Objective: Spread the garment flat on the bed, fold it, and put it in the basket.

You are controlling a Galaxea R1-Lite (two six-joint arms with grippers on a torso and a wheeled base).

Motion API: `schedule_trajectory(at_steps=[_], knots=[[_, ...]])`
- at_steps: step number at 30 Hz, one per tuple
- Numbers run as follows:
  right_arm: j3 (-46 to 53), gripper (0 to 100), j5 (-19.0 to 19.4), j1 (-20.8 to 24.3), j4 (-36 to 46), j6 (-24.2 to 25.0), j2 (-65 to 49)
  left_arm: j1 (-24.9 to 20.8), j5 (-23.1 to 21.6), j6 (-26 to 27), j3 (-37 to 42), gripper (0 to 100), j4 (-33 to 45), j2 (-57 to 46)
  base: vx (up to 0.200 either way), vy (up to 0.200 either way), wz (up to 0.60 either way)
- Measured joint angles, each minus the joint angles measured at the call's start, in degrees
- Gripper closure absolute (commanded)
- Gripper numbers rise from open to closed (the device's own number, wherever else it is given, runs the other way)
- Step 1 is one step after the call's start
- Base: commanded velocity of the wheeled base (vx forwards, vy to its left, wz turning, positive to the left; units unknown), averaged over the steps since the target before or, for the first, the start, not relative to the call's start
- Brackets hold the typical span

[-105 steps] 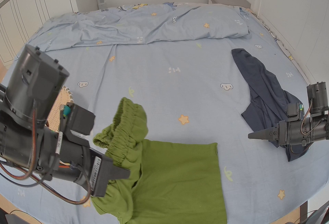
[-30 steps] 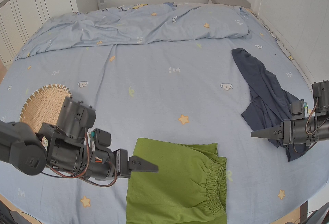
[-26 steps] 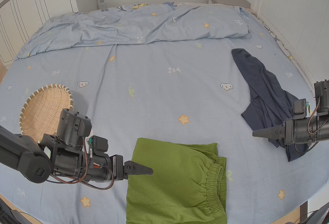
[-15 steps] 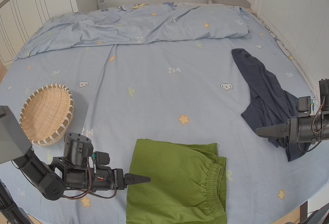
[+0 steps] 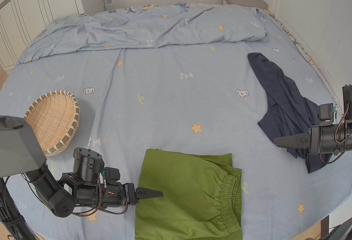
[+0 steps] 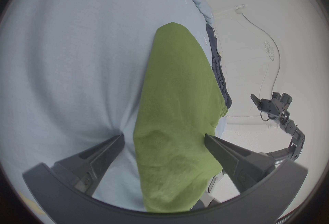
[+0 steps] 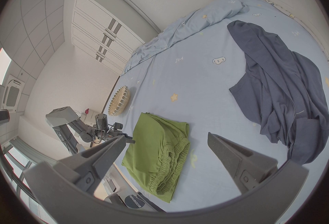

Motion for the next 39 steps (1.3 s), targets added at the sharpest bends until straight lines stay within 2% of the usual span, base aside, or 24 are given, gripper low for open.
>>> schedule_trajectory(at_steps=[8,13,19,20,28,32,35,39], knots=[[0.13,0,-0.02,0.30,-0.02,-0.02,0.09,-4.11,0.22,-8.35,0.54,0,-11.13,2.23,0.000,0.000,0.00],[0.13,0,-0.02,0.33,-0.05,-0.05,0.11,-6.01,0.33,-9.56,1.96,0,-16.69,4.22,0.000,0.000,0.00],[0.11,0,-0.02,0.24,-0.10,-0.02,0.13,-6.21,0.33,-9.80,3.47,0,-17.59,4.72,0.000,0.000,0.00],[0.11,0,0.00,0.24,-0.07,-0.02,0.13,-6.21,0.35,-9.78,3.64,100,-17.57,4.74,0.000,0.000,0.00],[0.10,0,-0.02,0.30,-0.07,-0.02,0.16,-5.79,0.46,-9.81,4.33,100,-16.38,3.72,0.000,0.000,0.00],[0.05,0,-0.02,0.22,-0.05,-0.02,0.16,-4.88,0.11,-9.80,3.86,100,-13.00,1.00,0.000,0.000,0.00],[-0.15,0,-0.02,0.13,0.00,0.02,0.16,-4.14,0.01,-9.75,2.24,100,-6.53,-1.82,0.000,0.000,0.00],[-0.61,0,-0.05,0.02,0.15,0.11,0.11,-3.39,-0.02,-9.31,-3.24,100,7.53,-5.86,0.000,0.000,0.00]])
